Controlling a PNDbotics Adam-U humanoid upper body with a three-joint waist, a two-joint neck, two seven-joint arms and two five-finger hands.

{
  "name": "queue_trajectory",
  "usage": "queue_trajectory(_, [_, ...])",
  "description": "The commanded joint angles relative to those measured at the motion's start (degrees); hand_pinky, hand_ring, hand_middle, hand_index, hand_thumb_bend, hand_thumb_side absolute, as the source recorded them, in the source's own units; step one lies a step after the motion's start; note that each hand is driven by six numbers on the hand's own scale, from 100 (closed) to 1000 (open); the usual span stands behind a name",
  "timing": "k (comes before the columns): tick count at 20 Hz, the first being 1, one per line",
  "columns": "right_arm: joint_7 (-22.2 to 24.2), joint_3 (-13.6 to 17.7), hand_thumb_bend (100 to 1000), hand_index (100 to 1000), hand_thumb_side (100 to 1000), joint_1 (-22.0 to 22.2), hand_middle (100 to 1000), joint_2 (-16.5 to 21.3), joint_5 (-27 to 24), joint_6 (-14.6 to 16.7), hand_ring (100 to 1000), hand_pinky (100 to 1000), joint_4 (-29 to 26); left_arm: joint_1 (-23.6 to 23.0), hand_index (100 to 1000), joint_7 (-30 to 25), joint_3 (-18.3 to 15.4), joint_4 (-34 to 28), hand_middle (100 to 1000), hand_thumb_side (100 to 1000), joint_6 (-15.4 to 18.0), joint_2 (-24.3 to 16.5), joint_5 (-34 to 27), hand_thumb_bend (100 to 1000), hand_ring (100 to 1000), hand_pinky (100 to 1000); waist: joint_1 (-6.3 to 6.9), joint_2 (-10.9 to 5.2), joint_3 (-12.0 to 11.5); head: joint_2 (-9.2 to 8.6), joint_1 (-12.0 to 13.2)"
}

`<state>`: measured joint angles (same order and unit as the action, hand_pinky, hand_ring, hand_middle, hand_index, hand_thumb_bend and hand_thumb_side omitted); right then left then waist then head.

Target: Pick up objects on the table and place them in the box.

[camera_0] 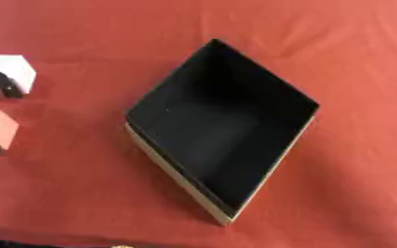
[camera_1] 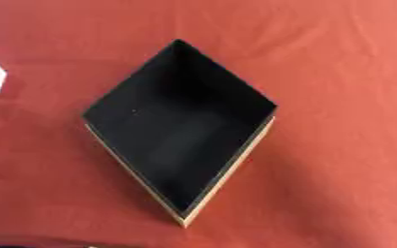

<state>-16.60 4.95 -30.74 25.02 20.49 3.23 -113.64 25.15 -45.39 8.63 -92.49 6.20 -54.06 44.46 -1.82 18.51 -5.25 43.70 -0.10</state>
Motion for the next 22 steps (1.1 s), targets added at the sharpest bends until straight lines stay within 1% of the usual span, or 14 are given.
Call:
queue_trajectory(1, [-0.2,0.6,100,802,668,-0.7,547,1.4,-0.5,-0.1,650,807,-0.9,0.8,789,0.8,-0.3,0.7,654,177,0.2,-1.3,-0.8,595,622,469,0.16,-0.84,0.0,-0.47,0.2])
queue_trajectory(3, [-0.2,0.6,100,802,669,-0.7,547,1.5,-0.5,-0.2,650,807,-0.9,0.8,758,0.9,-0.3,0.9,613,155,0.5,-1.2,-1.5,554,588,425,0.12,-0.8,0.0,-0.43,0.2])
queue_trajectory(7, [-0.2,0.6,100,802,669,-0.5,547,1.5,-0.6,-0.3,651,808,-0.9,0.9,709,1.2,-0.6,0.6,555,109,0.5,-1.3,-2.6,512,532,341,0.15,-0.86,-0.2,-0.38,0.3])
queue_trajectory(10, [-0.2,0.7,100,802,668,-0.5,547,1.5,-0.5,-0.3,651,808,-0.9,1.0,706,1.5,-1.3,-0.2,551,100,0.2,-1.5,-2.8,502,527,329,0.19,-0.97,-0.3,-0.31,0.2])
queue_trajectory(11, [-0.2,0.7,100,802,669,-0.4,547,1.5,-0.5,-0.3,651,808,-0.9,1.1,706,1.5,-1.5,-0.6,552,100,0.1,-1.6,-2.9,481,527,329,0.21,-1.01,-0.3,-0.27,0.2])
queue_trajectory(12, [-0.2,0.7,100,802,668,-0.4,547,1.6,-0.5,-0.3,651,808,-0.9,1.2,706,1.5,-1.7,-1.2,552,100,0.0,-1.8,-2.8,500,526,327,0.25,-1.06,-0.3,-0.2,0.2])
queue_trajectory(19, [-0.3,0.7,100,802,668,-0.2,547,1.7,-0.5,-0.3,651,808,-0.9,1.8,708,1.0,-2.4,-4.5,552,100,-0.7,-2.3,-4.1,485,524,321,0.34,-1.17,-0.6,0.13,0.1])
queue_trajectory(20, [-0.2,0.7,100,802,668,-0.2,547,1.7,-0.5,-0.3,652,808,-0.9,1.9,709,1.0,-2.4,-4.7,547,100,-0.8,-2.3,-4.2,448,515,303,0.37,-1.23,-0.5,0.19,0.2])
queue_trajectory(22, [0.0,0.4,100,802,668,-0.3,547,1.6,-0.5,-0.3,652,808,-0.9,3.7,707,2.1,-0.6,-6.6,543,100,0.3,-2.2,-5.4,438,509,293,0.52,-1.41,-0.3,0.36,0.5])
